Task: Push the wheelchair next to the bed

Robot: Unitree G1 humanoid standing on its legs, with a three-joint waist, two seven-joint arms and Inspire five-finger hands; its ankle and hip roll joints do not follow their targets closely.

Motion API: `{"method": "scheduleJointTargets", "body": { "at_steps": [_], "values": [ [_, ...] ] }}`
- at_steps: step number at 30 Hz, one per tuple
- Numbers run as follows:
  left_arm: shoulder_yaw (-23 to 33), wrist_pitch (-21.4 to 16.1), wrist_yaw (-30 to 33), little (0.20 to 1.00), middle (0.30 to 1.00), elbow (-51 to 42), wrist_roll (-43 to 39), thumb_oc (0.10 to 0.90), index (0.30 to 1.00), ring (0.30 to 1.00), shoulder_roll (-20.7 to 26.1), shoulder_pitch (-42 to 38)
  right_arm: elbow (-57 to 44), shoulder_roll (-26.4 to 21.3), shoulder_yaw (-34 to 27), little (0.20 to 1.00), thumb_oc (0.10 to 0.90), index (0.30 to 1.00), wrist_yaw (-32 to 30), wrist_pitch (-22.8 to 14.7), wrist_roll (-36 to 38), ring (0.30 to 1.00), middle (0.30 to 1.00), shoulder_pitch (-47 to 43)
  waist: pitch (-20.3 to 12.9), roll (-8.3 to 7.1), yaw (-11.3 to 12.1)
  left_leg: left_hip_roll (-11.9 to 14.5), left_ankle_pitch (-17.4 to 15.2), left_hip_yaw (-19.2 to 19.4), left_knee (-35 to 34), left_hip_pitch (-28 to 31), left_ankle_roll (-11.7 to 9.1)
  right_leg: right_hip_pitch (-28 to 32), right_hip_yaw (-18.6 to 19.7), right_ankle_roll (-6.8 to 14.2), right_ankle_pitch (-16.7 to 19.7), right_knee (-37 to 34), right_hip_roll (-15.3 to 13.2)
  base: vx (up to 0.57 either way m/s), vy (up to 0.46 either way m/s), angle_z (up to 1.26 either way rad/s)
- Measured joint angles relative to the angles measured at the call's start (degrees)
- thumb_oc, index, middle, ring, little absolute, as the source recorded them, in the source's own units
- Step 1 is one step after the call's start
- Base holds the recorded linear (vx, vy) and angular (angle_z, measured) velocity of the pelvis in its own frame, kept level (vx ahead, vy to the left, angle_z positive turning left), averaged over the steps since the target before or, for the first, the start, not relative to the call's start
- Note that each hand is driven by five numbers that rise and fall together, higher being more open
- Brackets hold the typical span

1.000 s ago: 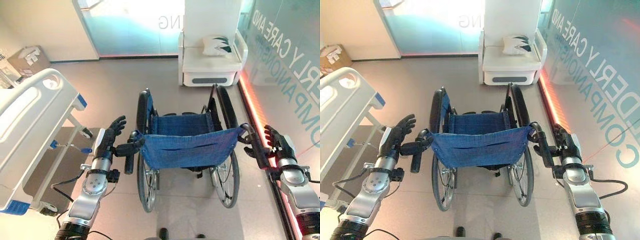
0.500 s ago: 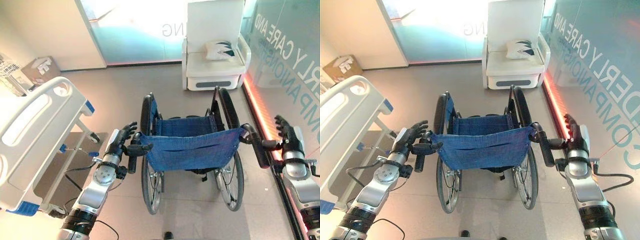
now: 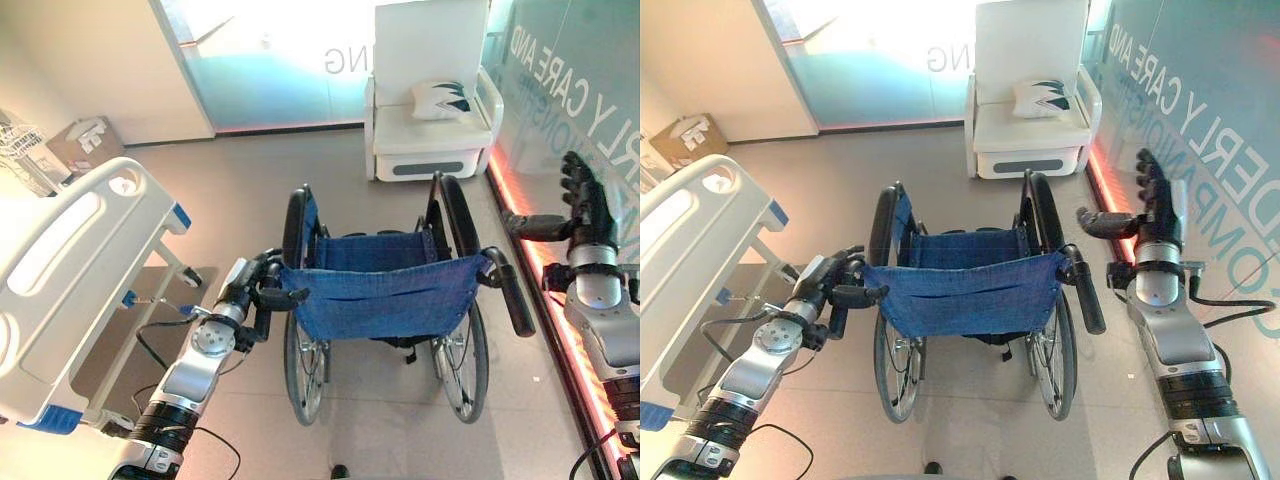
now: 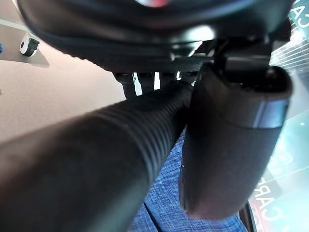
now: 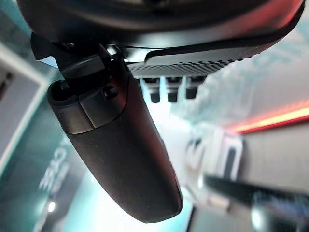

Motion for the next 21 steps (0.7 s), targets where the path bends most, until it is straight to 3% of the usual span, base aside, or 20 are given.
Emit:
{"method": "scheduleJointTargets", "body": {
  "at_steps": [2, 9, 12, 21],
  "values": [
    [-0.1, 0.0, 0.0, 0.9, 0.9, 0.0, 1.6, 0.8, 0.9, 0.9, -0.1, 0.0, -0.9, 0.0, 0.4, 0.9, 0.8, 0.9, 3.2, 0.3, 0.2, 0.9, 0.9, 0.0, 0.0, 0.02, -0.1, 0.0, 0.0, 0.0, -0.1, 0.0, 0.0, 0.0, 0.0, 0.0, 0.0, 0.0, 0.0, 0.0, 0.0, 0.0],
    [1.0, -0.1, 0.4, 0.9, 0.9, 0.1, 4.0, 0.8, 0.9, 0.9, -0.3, 0.8, -5.5, -1.7, 0.5, 0.9, 0.8, 0.9, 19.6, 10.3, 1.7, 0.9, 0.9, 3.1, 0.0, -0.01, -1.3, 0.1, 0.0, 0.2, -0.4, -0.4, 0.0, -0.5, 0.1, 0.0, 0.0, 0.0, 0.1, 0.0, 0.0, 0.0],
    [1.6, -0.1, 0.5, 0.9, 0.9, 0.1, 4.0, 0.8, 0.9, 0.9, -0.3, 0.9, -5.3, -5.0, 1.9, 0.9, 0.8, 0.9, 22.4, 13.9, -0.4, 0.9, 0.9, 5.5, 0.1, -0.04, -1.4, 0.1, 0.0, 0.2, -0.3, -0.6, 0.0, -0.7, 0.1, 0.0, 0.0, 0.0, 0.0, 0.0, -0.002, -0.01],
    [2.5, 0.2, 1.1, 0.9, 0.9, -2.5, 11.0, 0.8, 0.9, 0.9, 0.5, 1.8, -9.2, -5.2, 1.8, 0.9, 0.8, 0.9, 23.9, 18.0, -4.4, 0.9, 0.9, 6.1, 0.9, -1.29, -1.7, 0.2, 0.0, 0.3, -0.4, -0.6, 0.0, -0.9, 0.5, 0.0, 0.0, 0.0, 0.1, 0.0, -0.001, -0.01]
  ]
}}
